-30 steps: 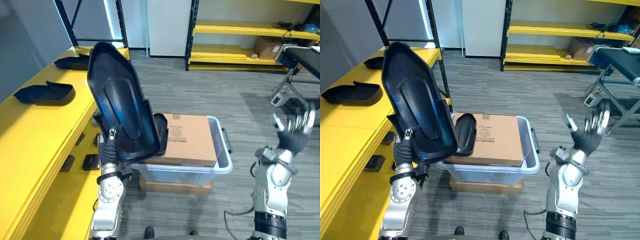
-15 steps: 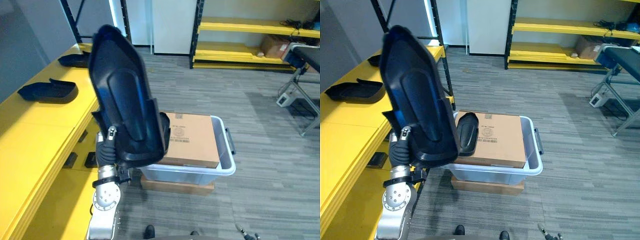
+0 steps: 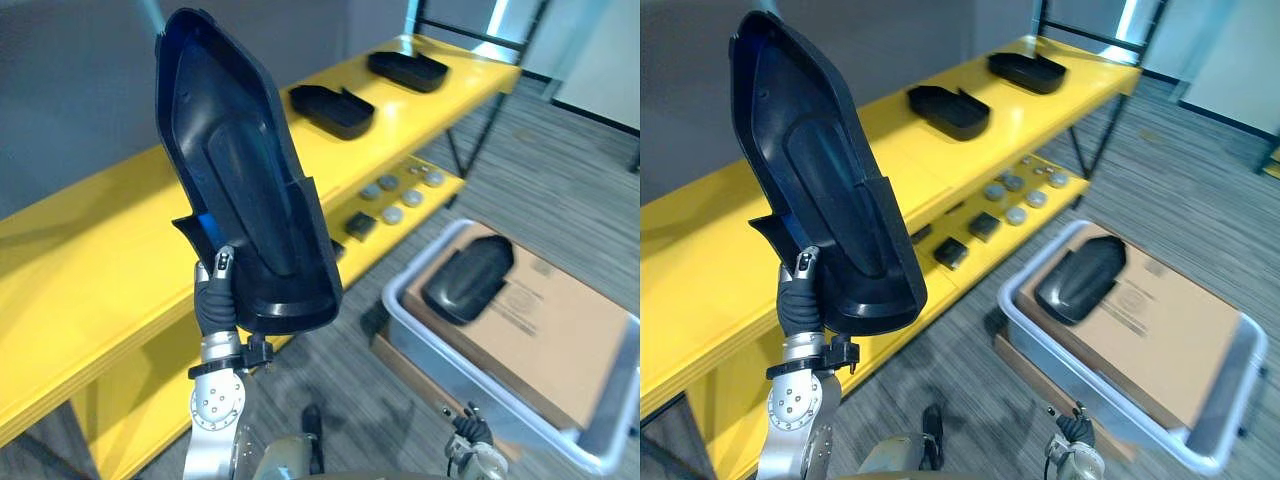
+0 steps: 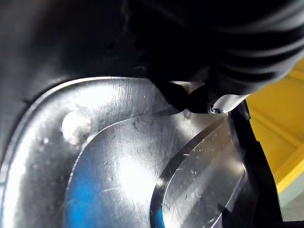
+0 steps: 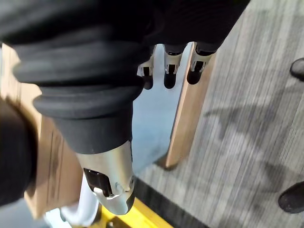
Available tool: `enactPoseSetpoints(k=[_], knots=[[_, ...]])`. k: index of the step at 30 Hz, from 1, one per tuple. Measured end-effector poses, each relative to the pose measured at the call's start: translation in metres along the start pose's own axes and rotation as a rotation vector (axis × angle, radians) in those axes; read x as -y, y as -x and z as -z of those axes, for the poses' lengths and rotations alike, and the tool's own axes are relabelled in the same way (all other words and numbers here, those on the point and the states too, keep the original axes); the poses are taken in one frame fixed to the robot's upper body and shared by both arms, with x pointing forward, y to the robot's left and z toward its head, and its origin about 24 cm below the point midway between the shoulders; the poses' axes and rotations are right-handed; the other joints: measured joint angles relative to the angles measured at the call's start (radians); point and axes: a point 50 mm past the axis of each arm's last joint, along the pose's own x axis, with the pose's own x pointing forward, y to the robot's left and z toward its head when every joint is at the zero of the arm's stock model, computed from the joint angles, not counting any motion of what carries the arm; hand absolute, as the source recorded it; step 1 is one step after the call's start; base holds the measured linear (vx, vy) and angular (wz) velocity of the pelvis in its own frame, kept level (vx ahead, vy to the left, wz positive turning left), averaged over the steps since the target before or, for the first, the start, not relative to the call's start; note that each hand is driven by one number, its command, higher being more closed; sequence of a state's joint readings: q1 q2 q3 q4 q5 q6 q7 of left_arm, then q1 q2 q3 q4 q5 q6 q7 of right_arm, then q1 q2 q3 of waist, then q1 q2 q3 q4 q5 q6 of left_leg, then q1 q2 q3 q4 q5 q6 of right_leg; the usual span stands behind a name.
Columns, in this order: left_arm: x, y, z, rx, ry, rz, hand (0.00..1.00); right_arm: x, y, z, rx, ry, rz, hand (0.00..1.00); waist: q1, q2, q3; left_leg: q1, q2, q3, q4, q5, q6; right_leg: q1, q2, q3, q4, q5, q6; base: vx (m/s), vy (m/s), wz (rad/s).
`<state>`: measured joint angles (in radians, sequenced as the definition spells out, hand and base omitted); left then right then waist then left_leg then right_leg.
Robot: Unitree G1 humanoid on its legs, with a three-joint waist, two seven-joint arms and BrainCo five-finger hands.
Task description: Walk over and take plastic housings, then place them on the shelf
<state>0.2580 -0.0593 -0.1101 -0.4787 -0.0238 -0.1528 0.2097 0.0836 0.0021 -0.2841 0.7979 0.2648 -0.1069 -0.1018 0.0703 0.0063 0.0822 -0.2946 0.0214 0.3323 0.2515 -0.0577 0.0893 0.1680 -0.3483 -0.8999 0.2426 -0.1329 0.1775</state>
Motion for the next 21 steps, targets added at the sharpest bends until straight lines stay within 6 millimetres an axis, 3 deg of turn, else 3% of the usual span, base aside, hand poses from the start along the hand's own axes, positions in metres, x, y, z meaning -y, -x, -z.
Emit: enactPoseSetpoints(k=[2, 3, 4, 5, 8, 11, 13, 15, 17, 18, 21], knots=[[0.002, 0.001, 0.001, -0.007, 0.005, 0.021, 1.00, -0.006, 0.002, 0.003, -0.010, -0.004, -0.023, 0.00, 0.001, -0.021, 0.014, 0.004, -0.020, -0.020, 0.067, -0.052, 0.003, 0.018, -0.051, 0.003, 0.091, -0.006, -0.029, 0.20, 0.130, 0.39], [0.003, 0.001, 0.003, -0.018, 0.005, 0.029, 1.00, -0.007, 0.003, 0.003, -0.005, -0.009, -0.029, 0.00, -0.001, -0.022, 0.016, 0.018, -0.028, -0.035, 0.094, -0.079, 0.012, 0.008, -0.088, 0.043, 0.190, -0.013, -0.114, 0.22, 0.145, 0.39], [0.006, 0.002, 0.005, -0.030, 0.010, 0.038, 1.00, -0.005, 0.006, 0.008, -0.013, -0.014, -0.028, 0.00, -0.009, -0.020, 0.019, 0.046, -0.029, -0.060, 0.114, -0.112, 0.016, -0.045, -0.115, 0.170, 0.328, -0.016, -0.193, 0.23, 0.134, 0.41], [0.007, 0.002, 0.006, -0.034, 0.000, 0.056, 1.00, -0.007, 0.007, 0.011, -0.021, -0.012, -0.037, 0.00, -0.005, -0.020, 0.019, 0.073, -0.027, -0.082, 0.114, -0.129, 0.007, -0.111, -0.083, 0.330, 0.404, -0.065, -0.160, 0.23, 0.128, 0.34], [0.009, 0.002, 0.006, -0.036, -0.003, 0.075, 1.00, -0.012, 0.007, 0.009, -0.012, -0.010, -0.051, 0.00, -0.018, -0.024, 0.017, 0.130, -0.036, -0.145, 0.074, -0.133, 0.004, -0.250, 0.023, 0.541, 0.407, -0.129, -0.091, 0.24, 0.103, 0.53], [0.011, 0.000, 0.012, -0.050, -0.005, 0.078, 1.00, -0.011, 0.010, 0.009, -0.003, -0.010, -0.053, 0.00, -0.035, -0.027, 0.015, 0.174, -0.058, -0.210, 0.072, -0.144, -0.012, -0.334, 0.092, 0.672, 0.283, -0.135, -0.065, 0.24, 0.020, 0.87], [0.012, -0.002, 0.014, -0.056, -0.007, 0.077, 1.00, -0.016, 0.011, 0.012, -0.010, 0.007, -0.073, 0.00, -0.031, -0.041, 0.007, 0.184, -0.076, -0.265, 0.080, -0.160, -0.026, -0.365, 0.115, 0.740, 0.212, -0.127, -0.067, 0.17, -0.064, 0.90], [0.013, -0.002, 0.014, -0.051, -0.015, 0.072, 1.00, -0.016, 0.014, 0.018, -0.027, 0.019, -0.081, 0.00, -0.038, -0.056, -0.003, 0.194, -0.100, -0.335, 0.082, -0.177, -0.035, -0.367, 0.112, 0.737, 0.180, -0.101, -0.071, 0.20, -0.185, 1.18], [0.014, -0.002, 0.013, -0.045, -0.018, 0.073, 1.00, -0.016, 0.017, 0.022, -0.042, 0.027, -0.087, 0.00, -0.025, -0.089, -0.024, 0.191, -0.110, -0.384, 0.093, -0.196, -0.054, -0.357, 0.109, 0.685, 0.153, -0.071, -0.093, 0.25, -0.284, 0.98], [0.014, -0.002, 0.013, -0.041, -0.014, 0.075, 1.00, -0.017, 0.016, 0.021, -0.036, 0.027, -0.088, 0.00, -0.028, -0.096, -0.029, 0.174, -0.109, -0.424, 0.125, -0.214, -0.077, -0.338, 0.116, 0.654, 0.135, -0.018, -0.090, 0.23, -0.311, 0.88], [0.024, 0.000, 0.015, -0.051, 0.008, 0.111, 1.00, -0.016, 0.012, 0.013, -0.013, 0.034, -0.086, 0.00, -0.032, -0.082, -0.042, 0.130, -0.054, -0.424, 0.163, -0.204, -0.141, -0.324, 0.141, 0.558, 0.130, -0.023, -0.104, 0.24, -0.284, 0.72]])
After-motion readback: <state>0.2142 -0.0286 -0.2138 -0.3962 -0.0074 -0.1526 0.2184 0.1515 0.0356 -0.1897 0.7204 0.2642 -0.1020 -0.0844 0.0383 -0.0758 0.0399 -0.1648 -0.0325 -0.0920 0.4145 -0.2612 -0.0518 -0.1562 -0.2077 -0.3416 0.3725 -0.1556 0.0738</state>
